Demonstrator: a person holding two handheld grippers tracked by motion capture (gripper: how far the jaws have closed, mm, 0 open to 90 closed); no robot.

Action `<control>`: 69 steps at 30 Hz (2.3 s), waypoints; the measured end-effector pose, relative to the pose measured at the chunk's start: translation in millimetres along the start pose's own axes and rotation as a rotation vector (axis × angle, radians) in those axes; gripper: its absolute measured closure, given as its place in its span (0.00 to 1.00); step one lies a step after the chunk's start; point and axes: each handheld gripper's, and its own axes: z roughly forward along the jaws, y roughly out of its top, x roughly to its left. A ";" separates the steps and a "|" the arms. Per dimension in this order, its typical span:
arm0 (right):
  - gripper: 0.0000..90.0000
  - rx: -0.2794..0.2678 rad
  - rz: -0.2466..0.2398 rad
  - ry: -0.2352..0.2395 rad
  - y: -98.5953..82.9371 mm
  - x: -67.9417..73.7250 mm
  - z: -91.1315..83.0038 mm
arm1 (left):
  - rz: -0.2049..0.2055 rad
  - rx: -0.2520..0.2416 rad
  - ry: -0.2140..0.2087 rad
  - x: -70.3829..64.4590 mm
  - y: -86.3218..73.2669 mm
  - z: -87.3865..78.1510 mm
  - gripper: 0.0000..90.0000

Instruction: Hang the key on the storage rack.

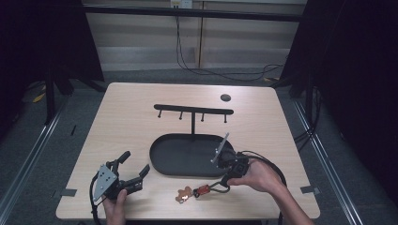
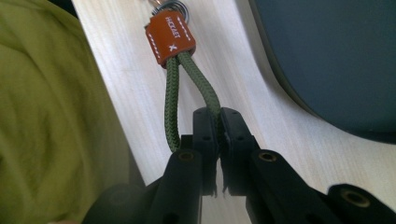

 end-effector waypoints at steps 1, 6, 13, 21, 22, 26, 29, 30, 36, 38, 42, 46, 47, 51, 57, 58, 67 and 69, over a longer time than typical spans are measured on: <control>0.95 0.000 0.000 0.000 0.0 0.0 0.0 | -0.005 -0.004 0.000 -0.3 0.0 0.3 0.17; 0.95 -0.012 0.010 -0.017 8.2 -0.3 -14.5 | -0.008 -0.005 0.000 -0.4 -0.1 0.4 0.17; 0.95 -0.054 0.023 -0.028 16.5 1.4 -46.6 | -0.008 -0.005 0.000 -0.4 -0.1 0.4 0.17; 0.95 -0.062 0.006 -0.048 31.8 1.4 -74.3 | -0.004 -0.005 0.000 -0.1 0.0 0.3 0.17; 0.95 -0.060 0.006 -0.048 33.8 1.3 -76.3 | -0.004 -0.005 0.000 -0.2 0.0 0.3 0.17; 0.95 -0.043 -0.010 -0.059 42.4 2.0 -84.1 | -0.004 -0.005 0.000 -0.1 0.0 0.3 0.17; 0.95 -0.040 -0.018 -0.071 49.2 3.6 -90.1 | -0.004 -0.005 -0.001 -0.1 0.0 0.3 0.17; 0.95 -0.039 -0.025 -0.072 51.5 3.7 -91.7 | -0.003 -0.006 -0.001 -0.1 0.0 0.4 0.17; 0.95 -0.032 -0.051 -0.077 64.5 7.4 -100.5 | -0.004 -0.005 -0.004 0.0 0.0 0.3 0.17; 0.95 -0.027 -0.060 -0.086 68.8 9.3 -102.9 | -0.004 -0.006 -0.003 0.0 0.0 0.3 0.17; 0.95 -0.013 -0.081 -0.091 76.7 13.5 -106.6 | -0.003 -0.004 -0.003 0.1 0.0 0.2 0.17; 0.95 -0.015 -0.089 -0.101 82.1 12.9 -109.7 | 0.001 -0.001 -0.005 0.4 0.0 0.0 0.17; 0.95 -0.012 -0.087 -0.099 82.9 12.4 -110.7 | 0.001 -0.002 -0.005 0.4 0.0 0.1 0.17; 0.95 -0.012 -0.080 -0.094 84.6 9.3 -114.0 | 0.001 -0.002 -0.005 0.4 0.0 0.1 0.17; 0.95 -0.014 -0.075 -0.089 89.9 5.2 -123.0 | 0.001 -0.001 -0.005 0.4 0.1 0.0 0.17; 0.95 -0.016 -0.074 -0.092 91.4 4.5 -125.2 | 0.001 -0.002 -0.005 0.4 0.0 0.1 0.17; 0.95 -0.055 -0.102 -0.111 104.0 -3.2 -136.7 | 0.000 -0.001 -0.012 0.5 0.1 0.0 0.17; 0.95 -0.054 -0.110 -0.115 107.4 -5.3 -136.9 | 0.000 -0.002 -0.011 0.5 0.0 0.1 0.17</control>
